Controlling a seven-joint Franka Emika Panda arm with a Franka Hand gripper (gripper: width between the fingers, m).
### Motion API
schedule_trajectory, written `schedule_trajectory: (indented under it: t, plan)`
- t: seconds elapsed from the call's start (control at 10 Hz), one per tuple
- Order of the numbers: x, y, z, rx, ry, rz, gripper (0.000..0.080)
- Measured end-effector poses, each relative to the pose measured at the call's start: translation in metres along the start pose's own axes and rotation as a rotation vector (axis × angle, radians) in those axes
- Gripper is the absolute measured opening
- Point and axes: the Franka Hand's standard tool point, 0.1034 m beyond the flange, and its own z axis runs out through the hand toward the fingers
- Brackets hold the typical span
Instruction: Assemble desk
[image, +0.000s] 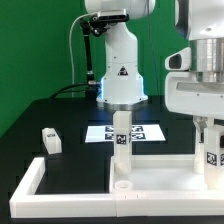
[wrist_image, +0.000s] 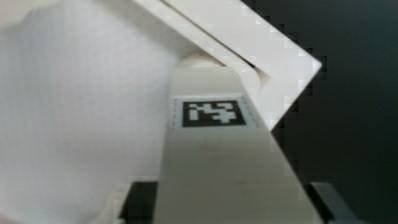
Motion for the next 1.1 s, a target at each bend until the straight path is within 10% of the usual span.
schedule_trajectory:
  t: [0.5, 1.1]
  plan:
    - [-0.0031, -0.0004, 0.0007, -0.005, -0.103, 0.724, 0.029]
    - [-0.0049, -0.0011, 0.0005, -0.011, -0.103, 0.828, 0.0291]
